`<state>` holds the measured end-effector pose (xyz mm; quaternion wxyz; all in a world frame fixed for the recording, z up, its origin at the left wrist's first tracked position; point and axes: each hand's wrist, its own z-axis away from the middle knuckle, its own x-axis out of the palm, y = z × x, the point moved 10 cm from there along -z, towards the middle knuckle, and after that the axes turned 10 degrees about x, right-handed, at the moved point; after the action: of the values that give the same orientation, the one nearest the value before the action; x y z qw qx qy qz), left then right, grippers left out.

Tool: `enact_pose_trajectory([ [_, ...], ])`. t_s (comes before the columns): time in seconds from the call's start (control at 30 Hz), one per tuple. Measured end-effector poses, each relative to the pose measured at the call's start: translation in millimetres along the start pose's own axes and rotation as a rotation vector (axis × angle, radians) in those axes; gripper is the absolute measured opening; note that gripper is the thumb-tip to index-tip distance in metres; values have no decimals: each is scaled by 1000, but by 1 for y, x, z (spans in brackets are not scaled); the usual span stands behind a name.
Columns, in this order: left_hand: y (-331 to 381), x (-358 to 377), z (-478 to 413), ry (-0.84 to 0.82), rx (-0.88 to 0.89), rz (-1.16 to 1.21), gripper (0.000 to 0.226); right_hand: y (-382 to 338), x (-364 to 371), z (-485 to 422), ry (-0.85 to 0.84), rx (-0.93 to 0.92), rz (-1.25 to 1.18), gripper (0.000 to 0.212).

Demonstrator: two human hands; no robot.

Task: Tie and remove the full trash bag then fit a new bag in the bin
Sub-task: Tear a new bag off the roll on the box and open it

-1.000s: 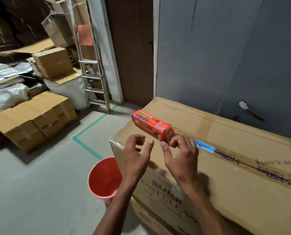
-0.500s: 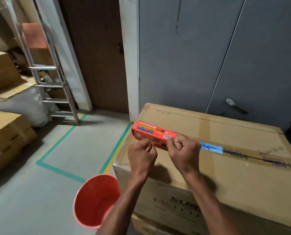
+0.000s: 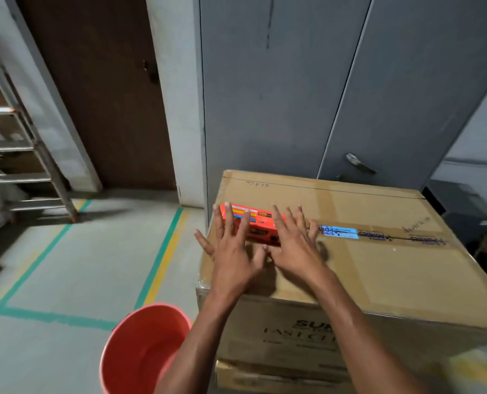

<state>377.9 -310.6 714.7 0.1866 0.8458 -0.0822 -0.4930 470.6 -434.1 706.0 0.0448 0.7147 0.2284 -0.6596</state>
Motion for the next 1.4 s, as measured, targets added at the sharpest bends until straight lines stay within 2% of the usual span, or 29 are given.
enact_pose_trajectory([
  [0.17,-1,7,-1,-51,22,-59,76,-3,-13,4,158,4,67,87],
  [0.4,16,-1,-6,37,115,13,55,-6,-43,24,428,51,-167,64],
  [0.57,37,-13,-16,121,295,-40,78,-19,-56,39,540,-12,-147,61],
  [0.67,42,-17,-24,131,364,-37,76,-25,-60,48,548,-54,-186,62],
  [0.8,42,-15,-27,120,411,130,68,-25,-68,57,529,-110,-274,62],
  [1.07,26,-18,-35,142,269,415,68,-8,-94,71,580,-23,-417,82],
  [1.23,24,-15,-37,173,224,497,71,-20,-113,77,629,-107,-544,75],
  [1.4,23,-12,-40,173,235,511,72,-29,-114,75,581,-87,-614,72],
])
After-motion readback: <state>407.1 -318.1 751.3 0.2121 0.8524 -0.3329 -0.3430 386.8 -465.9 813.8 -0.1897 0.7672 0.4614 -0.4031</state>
